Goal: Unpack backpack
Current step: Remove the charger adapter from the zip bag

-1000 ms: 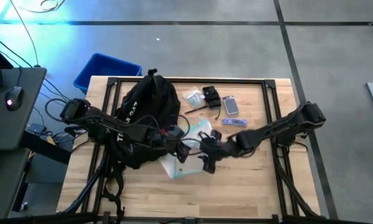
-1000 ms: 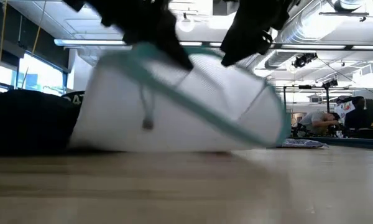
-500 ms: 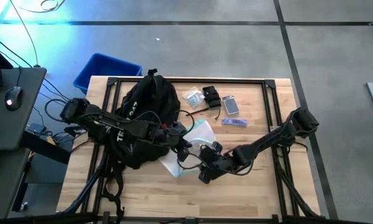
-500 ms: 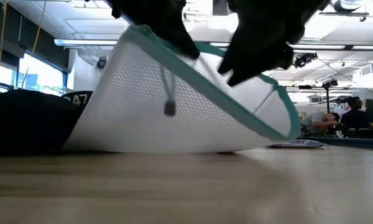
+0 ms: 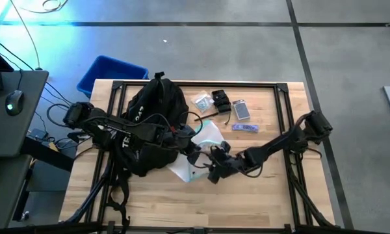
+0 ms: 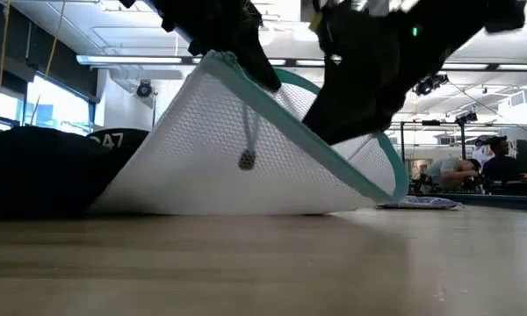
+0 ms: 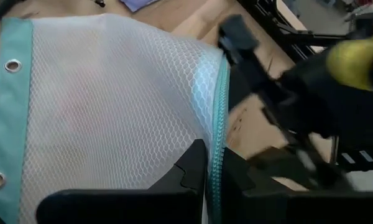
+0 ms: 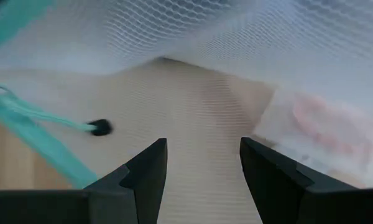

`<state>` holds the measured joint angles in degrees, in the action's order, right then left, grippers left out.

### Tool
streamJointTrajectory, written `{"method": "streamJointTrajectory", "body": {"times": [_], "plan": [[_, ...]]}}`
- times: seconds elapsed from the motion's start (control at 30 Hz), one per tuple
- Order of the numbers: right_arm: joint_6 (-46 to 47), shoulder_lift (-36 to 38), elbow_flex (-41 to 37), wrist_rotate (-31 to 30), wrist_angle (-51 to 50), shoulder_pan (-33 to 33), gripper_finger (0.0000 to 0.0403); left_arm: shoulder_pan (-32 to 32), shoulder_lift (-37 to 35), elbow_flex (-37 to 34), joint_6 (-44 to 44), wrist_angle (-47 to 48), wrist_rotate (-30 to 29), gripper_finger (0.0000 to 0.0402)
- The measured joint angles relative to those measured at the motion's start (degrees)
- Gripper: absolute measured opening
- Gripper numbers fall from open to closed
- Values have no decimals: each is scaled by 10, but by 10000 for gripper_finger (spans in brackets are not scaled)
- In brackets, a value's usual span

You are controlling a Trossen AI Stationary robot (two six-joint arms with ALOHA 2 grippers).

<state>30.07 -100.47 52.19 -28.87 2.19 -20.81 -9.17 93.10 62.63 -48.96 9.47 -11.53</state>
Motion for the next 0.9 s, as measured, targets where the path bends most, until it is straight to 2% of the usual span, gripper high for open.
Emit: {"method": "streamJointTrajectory", "body": {"times": [0.17,0.33,0.43,0.63,0.9], "plan": [[-124,-4,-31,14,52,51,185,11,14,0,-26,14,12,0],[-300,-17,-38,60,80,88,185,25,30,0,-40,14,35,0],[-368,-29,-38,81,85,104,185,32,36,0,-53,13,37,0],[-392,-49,-38,79,116,130,185,44,36,0,-75,25,36,0],[-375,-65,-38,78,177,167,185,53,35,15,-90,97,35,0]]}}
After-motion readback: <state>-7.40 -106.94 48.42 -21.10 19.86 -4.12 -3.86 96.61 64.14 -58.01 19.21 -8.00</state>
